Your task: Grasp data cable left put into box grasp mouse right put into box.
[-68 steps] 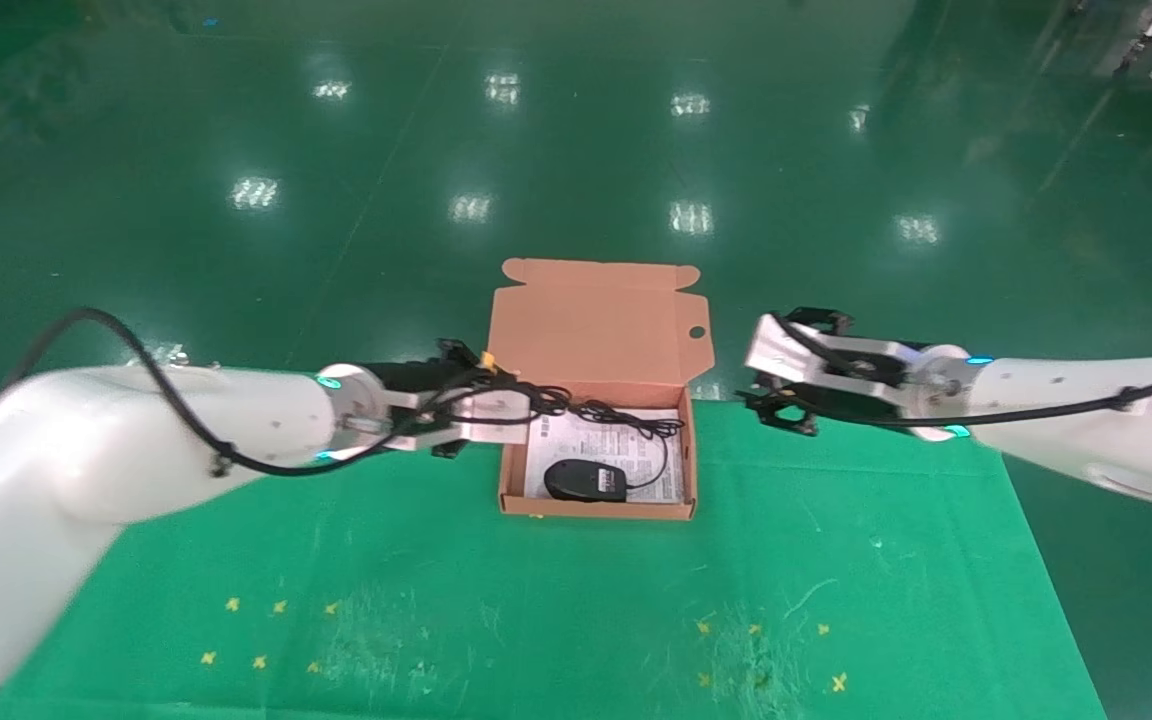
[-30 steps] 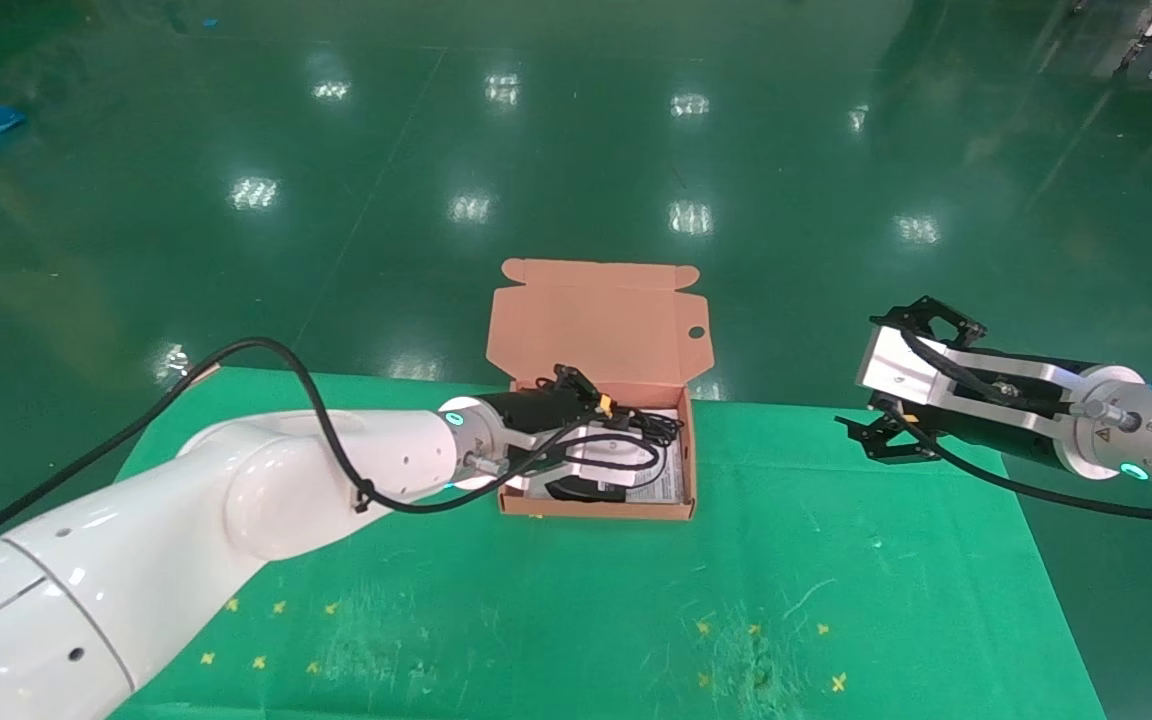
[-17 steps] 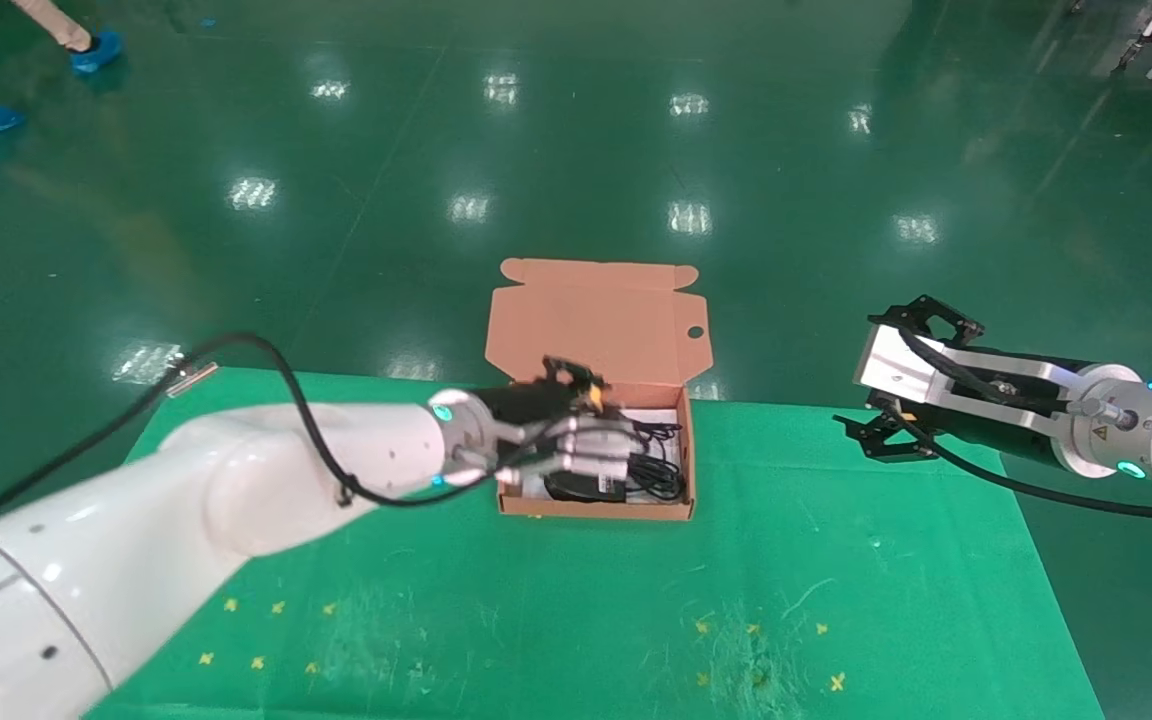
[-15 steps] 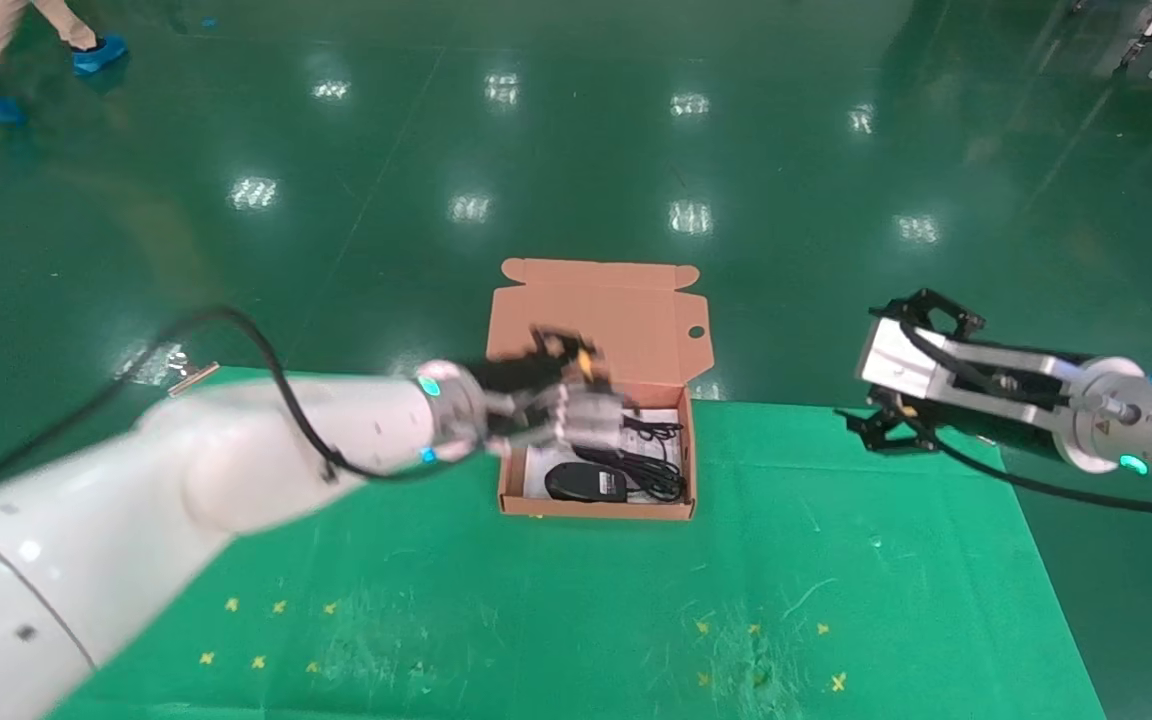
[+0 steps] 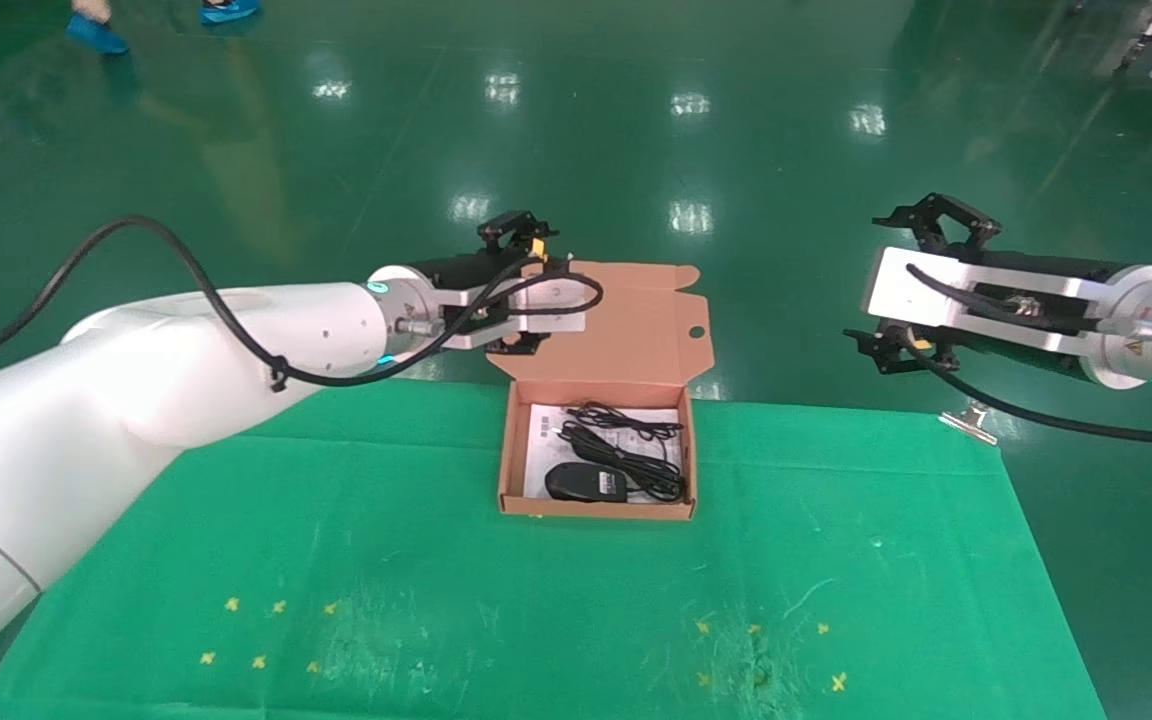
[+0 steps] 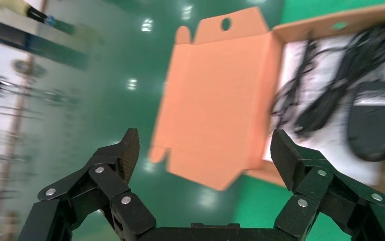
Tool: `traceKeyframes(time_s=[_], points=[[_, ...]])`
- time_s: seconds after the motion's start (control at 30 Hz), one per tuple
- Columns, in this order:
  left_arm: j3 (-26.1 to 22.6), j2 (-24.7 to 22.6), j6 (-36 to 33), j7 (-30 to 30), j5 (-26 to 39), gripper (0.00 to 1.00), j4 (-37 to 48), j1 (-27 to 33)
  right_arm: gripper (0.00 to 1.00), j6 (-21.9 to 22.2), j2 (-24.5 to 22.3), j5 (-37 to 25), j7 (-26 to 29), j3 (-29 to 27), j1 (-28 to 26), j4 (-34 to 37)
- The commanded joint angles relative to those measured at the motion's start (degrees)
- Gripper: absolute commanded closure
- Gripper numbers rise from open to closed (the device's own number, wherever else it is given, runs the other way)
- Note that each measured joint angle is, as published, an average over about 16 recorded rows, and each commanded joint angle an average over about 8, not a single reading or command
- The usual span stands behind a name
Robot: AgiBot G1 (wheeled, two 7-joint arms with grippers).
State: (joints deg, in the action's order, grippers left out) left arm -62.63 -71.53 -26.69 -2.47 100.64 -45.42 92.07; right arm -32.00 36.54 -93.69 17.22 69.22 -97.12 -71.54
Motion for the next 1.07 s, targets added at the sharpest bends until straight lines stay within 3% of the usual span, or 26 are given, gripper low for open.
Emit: traceKeyframes(time_s=[0.03, 1.07], points=[[1.2, 1.0, -1.6, -0.2, -1.5, 0.00, -0.7, -0.8, 0.00, -1.5, 0.0, 1.4, -0.2, -1.5, 0.9, -0.1], [22.6, 17.7, -28.7, -4.0, -28.6, 0.00, -13.7, -14.8, 0.00, -26.3, -0.7, 25.3, -3.2, -26.1, 17.4, -1.0]])
